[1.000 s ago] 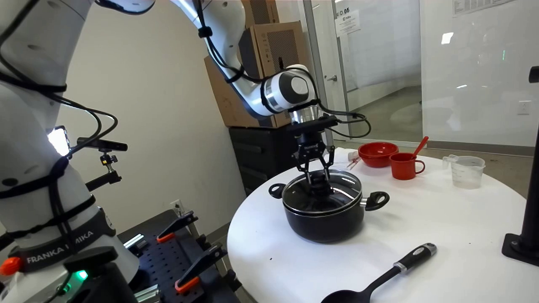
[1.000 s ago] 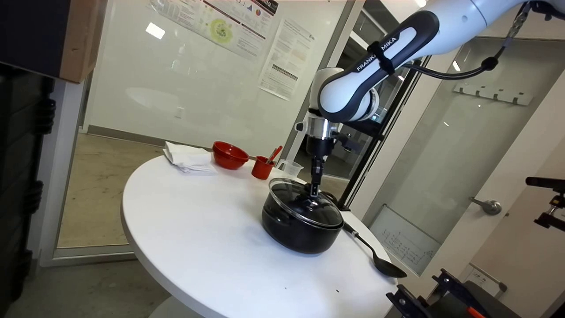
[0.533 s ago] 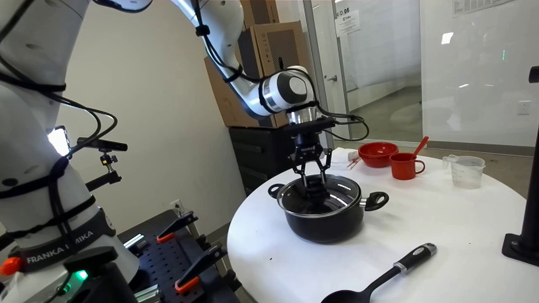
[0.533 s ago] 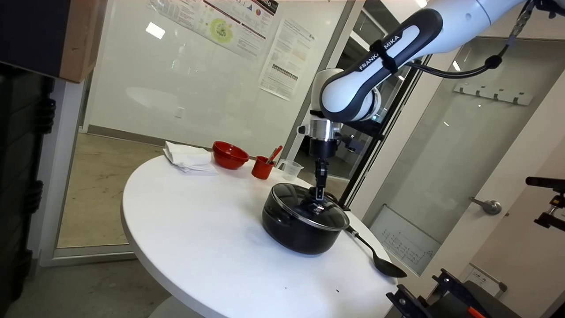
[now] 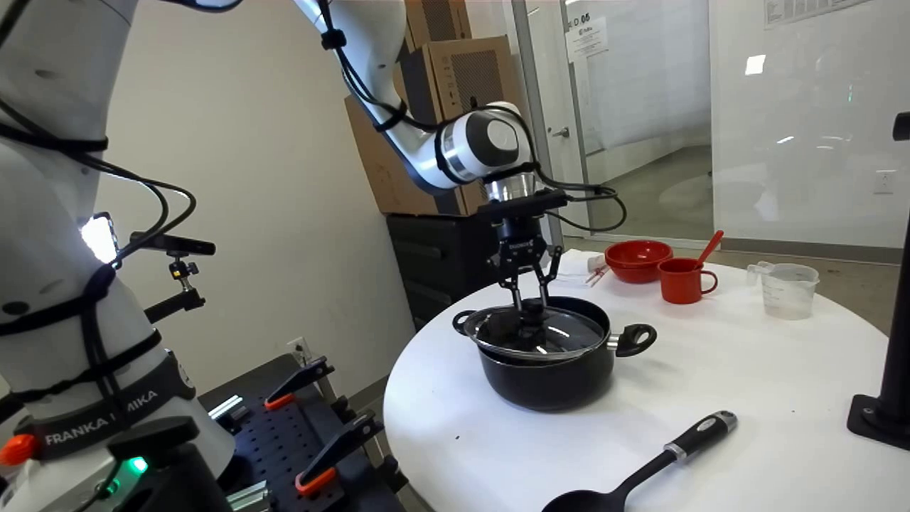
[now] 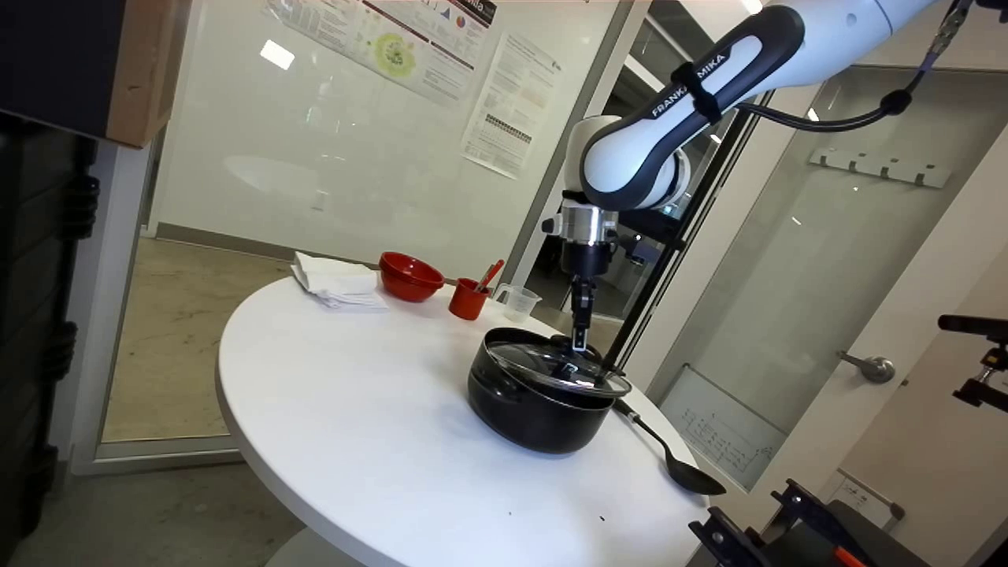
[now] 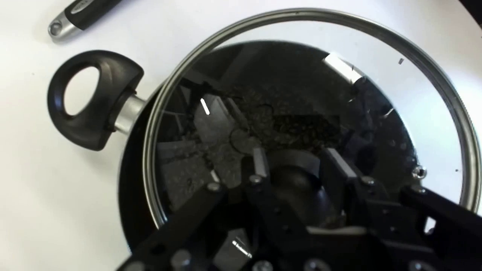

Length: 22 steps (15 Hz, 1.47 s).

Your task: Remove the black ladle from the black pot and put it on the table, put the lid on the black pot

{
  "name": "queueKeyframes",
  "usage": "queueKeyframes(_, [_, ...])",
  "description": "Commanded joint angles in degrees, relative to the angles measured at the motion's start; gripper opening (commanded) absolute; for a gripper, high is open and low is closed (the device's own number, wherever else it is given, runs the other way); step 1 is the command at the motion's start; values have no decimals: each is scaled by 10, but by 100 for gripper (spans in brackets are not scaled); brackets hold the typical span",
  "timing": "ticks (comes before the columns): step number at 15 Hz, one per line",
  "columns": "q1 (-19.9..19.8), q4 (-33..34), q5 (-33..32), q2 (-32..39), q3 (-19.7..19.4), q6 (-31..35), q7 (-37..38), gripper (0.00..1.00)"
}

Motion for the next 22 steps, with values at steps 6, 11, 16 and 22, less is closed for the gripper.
queueKeyframes(6, [-8,-9,5,-28,3,-7,-6,0])
queueKeyframes(11, [-7,-5,9,-24,11,-14,-13,48])
queueKeyframes(16, [-7,3,15,-13,20,-25,-23,84])
queueKeyframes(22, [2,31,10,30,22,-30,-23,100])
